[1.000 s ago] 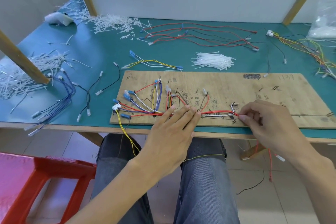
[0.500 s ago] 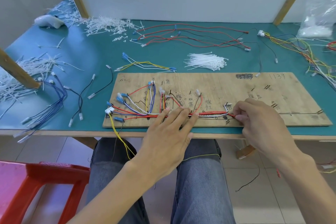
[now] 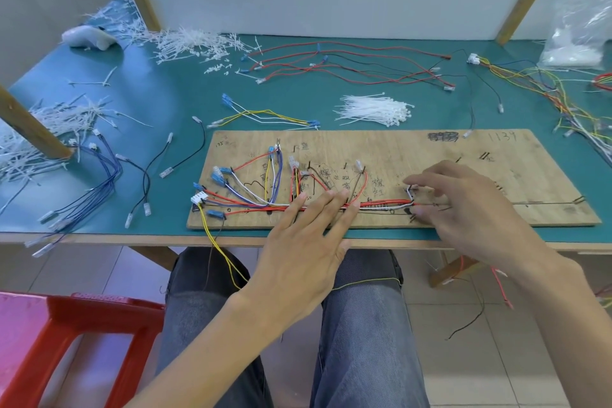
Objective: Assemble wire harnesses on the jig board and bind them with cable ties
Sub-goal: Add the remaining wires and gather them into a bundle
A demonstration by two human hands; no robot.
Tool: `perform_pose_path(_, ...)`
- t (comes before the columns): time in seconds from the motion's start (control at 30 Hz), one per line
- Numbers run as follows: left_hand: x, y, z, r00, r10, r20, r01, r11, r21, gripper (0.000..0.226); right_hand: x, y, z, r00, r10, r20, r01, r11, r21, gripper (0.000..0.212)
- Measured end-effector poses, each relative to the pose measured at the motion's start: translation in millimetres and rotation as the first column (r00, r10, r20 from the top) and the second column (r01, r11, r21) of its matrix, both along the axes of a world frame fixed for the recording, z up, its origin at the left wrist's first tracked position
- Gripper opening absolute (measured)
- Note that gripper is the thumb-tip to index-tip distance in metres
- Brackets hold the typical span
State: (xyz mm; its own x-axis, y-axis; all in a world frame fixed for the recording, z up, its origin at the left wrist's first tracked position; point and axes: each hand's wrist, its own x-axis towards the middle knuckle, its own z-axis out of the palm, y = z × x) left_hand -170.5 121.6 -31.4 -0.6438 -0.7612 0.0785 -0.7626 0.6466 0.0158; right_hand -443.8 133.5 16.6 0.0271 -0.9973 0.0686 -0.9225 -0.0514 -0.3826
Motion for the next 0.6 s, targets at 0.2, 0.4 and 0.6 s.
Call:
perform_pose_path(0.2,-3,-1,1,0.999,0.007,-0.035,-0.006,1.000,0.024,0.058,-7,-12,2,0.999,0.029,-0.026,-0.028,0.999,0.018,0.032)
perform_pose_path(0.4,-2,1,0,1.000,-0.001,-0.024,0.001,1.000,0.007,0.059,-2,-14,-1,1.000,-0.012,-0.024,0.011,0.999,-0.034,0.022)
perform_pose_path(0.6,3,7,14,0.997,-0.002,-0.083,0.000,1.000,-0.017,0.058,3,-11,-2,0.998,-0.027,-0.055,0.029,0.999,0.031,0.031)
